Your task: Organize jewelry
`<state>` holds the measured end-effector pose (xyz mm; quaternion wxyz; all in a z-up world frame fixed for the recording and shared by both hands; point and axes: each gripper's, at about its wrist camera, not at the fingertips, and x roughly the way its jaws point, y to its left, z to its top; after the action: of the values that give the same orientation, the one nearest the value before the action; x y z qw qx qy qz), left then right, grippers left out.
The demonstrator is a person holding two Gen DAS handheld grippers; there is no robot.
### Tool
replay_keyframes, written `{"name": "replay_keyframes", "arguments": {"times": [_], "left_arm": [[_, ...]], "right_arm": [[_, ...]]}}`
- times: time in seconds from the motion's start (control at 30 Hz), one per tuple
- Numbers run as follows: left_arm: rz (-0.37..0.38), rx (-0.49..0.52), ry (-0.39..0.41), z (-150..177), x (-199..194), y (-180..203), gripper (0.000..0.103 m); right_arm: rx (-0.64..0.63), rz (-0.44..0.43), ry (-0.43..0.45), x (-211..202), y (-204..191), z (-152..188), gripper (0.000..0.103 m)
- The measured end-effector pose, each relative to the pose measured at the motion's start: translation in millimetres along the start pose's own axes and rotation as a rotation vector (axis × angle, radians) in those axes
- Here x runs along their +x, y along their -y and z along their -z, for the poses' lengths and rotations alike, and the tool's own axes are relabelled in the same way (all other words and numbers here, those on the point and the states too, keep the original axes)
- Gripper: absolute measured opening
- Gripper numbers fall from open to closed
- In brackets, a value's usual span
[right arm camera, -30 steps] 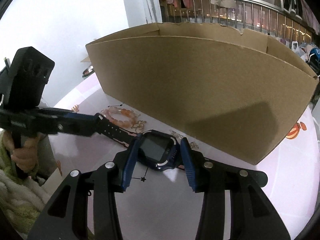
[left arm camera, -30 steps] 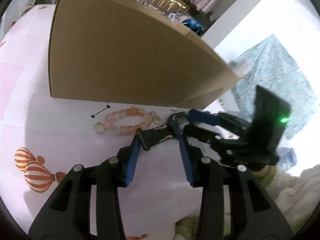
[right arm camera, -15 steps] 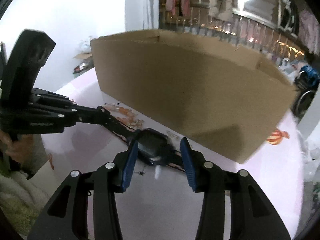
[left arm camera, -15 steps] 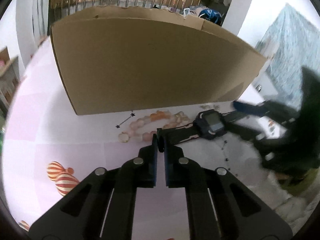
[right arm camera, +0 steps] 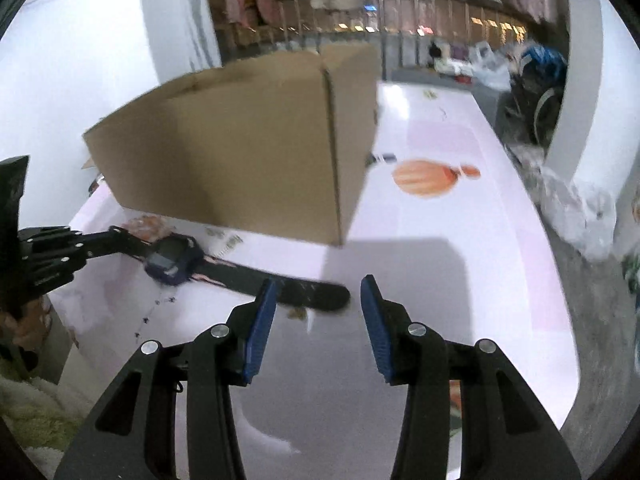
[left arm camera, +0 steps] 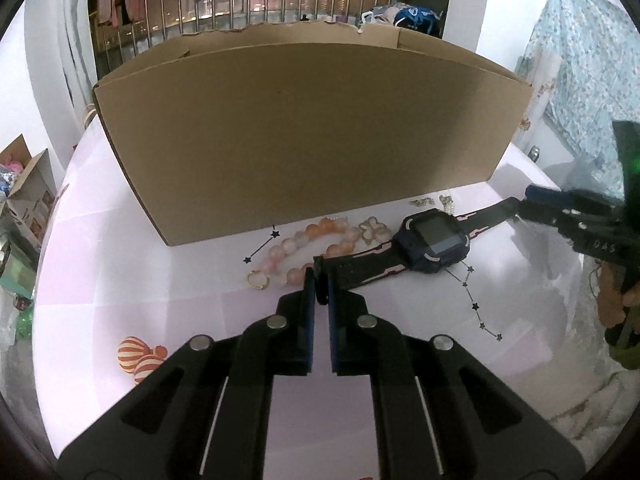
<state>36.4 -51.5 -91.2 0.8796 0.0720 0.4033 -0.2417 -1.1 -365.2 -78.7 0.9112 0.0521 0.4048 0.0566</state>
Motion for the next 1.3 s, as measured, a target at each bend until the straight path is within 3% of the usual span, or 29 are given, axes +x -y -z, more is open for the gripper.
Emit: {"name": "replay_keyframes", "arguments": {"times": [0.47,0.83,1.2,1.3], "left_arm": [[-0.001,0.012,-0.002,1,0,0,0.005],[-0.007,0.023,-0.004,2,-1,2,0.005],[-0.012,0.029,-0.006,3,-1,3,0.005],[-0.012,0.029,-0.006,3,-1,3,0.005]], "right_arm": [[0.068,-0.102,0.025,0,-6,-2,0.048],[0.224,-0.265,0.070,-2,11,-13,0.048],[0.213,-0.286,0.079,-1,3,-17,0.048],[0.190,-0.274,0.080,-1,1,-18,0.043]]}}
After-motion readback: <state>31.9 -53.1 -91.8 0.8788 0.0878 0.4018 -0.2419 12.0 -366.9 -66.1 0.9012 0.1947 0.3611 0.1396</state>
